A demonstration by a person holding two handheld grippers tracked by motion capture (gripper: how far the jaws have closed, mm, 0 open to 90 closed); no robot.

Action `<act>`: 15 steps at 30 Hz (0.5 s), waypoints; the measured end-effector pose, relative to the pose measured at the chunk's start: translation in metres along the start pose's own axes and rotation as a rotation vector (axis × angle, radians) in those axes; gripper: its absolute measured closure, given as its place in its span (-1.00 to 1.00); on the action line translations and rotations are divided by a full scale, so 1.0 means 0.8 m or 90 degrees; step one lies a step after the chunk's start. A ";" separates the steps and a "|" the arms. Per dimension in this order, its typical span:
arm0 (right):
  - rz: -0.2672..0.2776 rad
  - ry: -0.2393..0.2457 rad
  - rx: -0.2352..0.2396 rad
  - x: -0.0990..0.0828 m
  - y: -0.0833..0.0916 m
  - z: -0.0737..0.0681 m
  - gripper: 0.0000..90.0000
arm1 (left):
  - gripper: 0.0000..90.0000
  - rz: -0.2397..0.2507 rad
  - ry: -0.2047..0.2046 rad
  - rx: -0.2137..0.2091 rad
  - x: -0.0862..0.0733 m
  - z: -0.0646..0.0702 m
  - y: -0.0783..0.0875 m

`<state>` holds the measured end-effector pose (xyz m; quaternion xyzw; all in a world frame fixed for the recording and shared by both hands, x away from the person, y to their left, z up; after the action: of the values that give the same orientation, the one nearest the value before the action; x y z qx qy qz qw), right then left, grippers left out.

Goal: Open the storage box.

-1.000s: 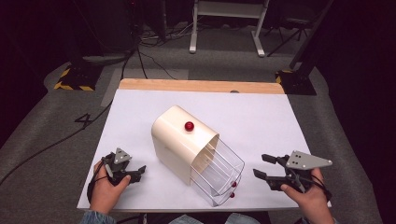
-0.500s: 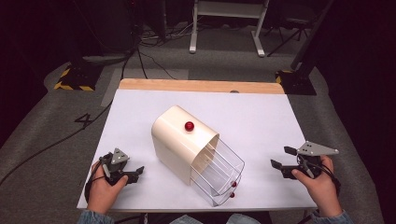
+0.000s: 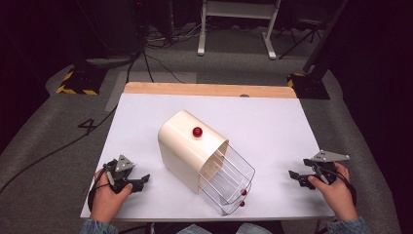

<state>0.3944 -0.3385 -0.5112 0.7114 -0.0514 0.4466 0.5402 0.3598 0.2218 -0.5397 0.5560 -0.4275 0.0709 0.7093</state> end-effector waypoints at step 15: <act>0.034 -0.009 -0.027 -0.022 -0.021 0.009 -0.67 | -0.45 -0.002 -0.001 0.000 0.000 0.000 0.000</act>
<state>0.3973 -0.3453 -0.5358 0.7015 -0.0835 0.4546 0.5425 0.3599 0.2221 -0.5398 0.5565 -0.4272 0.0695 0.7092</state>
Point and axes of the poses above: each handheld gripper's, and its own axes: y roughly backward along the jaws, x roughly out of its top, z roughly to its right, the point moved 8 cm from there along -y, roughly forward along the jaws, and after that the axes turned 1 degree about x, right-handed, at the moved point
